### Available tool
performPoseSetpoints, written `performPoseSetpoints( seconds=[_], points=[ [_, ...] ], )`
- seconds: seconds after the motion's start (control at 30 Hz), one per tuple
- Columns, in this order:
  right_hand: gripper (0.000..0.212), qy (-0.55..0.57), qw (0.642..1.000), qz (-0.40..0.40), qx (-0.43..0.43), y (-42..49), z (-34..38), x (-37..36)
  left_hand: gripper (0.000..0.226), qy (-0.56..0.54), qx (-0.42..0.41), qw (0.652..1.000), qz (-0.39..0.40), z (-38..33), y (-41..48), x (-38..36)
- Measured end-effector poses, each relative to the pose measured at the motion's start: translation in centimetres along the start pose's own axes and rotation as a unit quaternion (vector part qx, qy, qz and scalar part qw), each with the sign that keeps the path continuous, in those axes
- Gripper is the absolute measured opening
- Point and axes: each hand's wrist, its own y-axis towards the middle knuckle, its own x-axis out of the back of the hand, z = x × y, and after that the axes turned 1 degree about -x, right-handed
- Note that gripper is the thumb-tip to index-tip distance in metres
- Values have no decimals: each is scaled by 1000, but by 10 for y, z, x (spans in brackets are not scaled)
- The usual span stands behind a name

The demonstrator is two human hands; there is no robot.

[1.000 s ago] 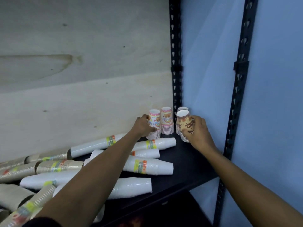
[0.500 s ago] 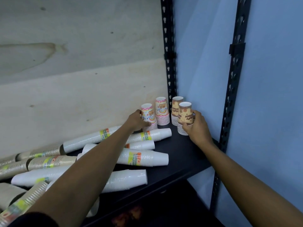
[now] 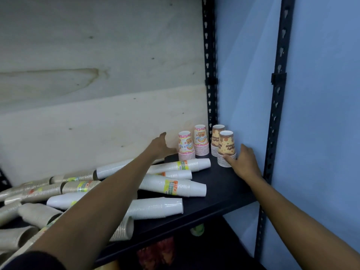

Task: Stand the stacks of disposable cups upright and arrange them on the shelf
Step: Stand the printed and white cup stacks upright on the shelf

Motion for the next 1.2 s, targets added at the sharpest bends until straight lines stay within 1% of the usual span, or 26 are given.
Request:
performPoseSetpoints(
  seconds=[0.13, 0.23, 0.37, 0.43, 0.5, 0.53, 0.6, 0.63, 0.73, 0.77, 0.83, 0.93, 1.03, 1.1, 1.2],
  points=[
    [59, -26, 999, -21, 6, -11, 8, 2, 97, 25, 7, 1000, 7, 8, -25, 19],
    [49, -29, 998, -19, 43, -19, 23, 0, 88, 33, 3, 999, 11, 14, -45, 24],
    [39, -26, 993, 23, 110, -28, 41, -10, 68, 57, -9, 998, -2, 20, -66, 26],
    [36, -11, 989, 62, 137, -32, 47, -13, 59, 84, -23, 996, -2, 20, -74, 30],
    [39, -2, 981, 120, 153, -36, 51, -13, 52, 121, -32, 992, 10, 19, -81, 36],
    [43, -14, 976, 147, 162, -37, 52, -13, 49, 136, -32, 990, 16, 20, -82, 38],
    [49, -49, 968, 180, 171, -36, 50, -15, 47, 153, -31, 988, 23, 20, -79, 40],
    [49, -51, 966, 187, 170, -36, 49, -16, 48, 155, -33, 987, 27, 19, -77, 39],
    [36, -14, 955, 217, 200, -39, 47, -19, 48, 144, -49, 988, 37, 13, -67, 31],
    [35, -3, 948, 237, 213, -40, 48, -21, 47, 139, -57, 988, 41, 10, -62, 27],
    [40, 12, 935, 273, 226, -42, 55, -23, 47, 136, -69, 987, 59, 4, -51, 20],
    [48, 39, 929, 305, 206, -37, 59, -32, 49, 144, -78, 981, 106, 0, -29, 10],
    [48, 64, 920, 333, 196, -33, 58, -45, 49, 170, -82, 967, 174, 4, -11, 1],
    [48, 69, 918, 337, 195, -29, 57, -52, 49, 193, -87, 954, 213, 9, -2, -3],
    [44, 53, 918, 333, 209, -21, 58, -58, 48, 189, -104, 949, 230, 15, 8, -3]
  ],
)
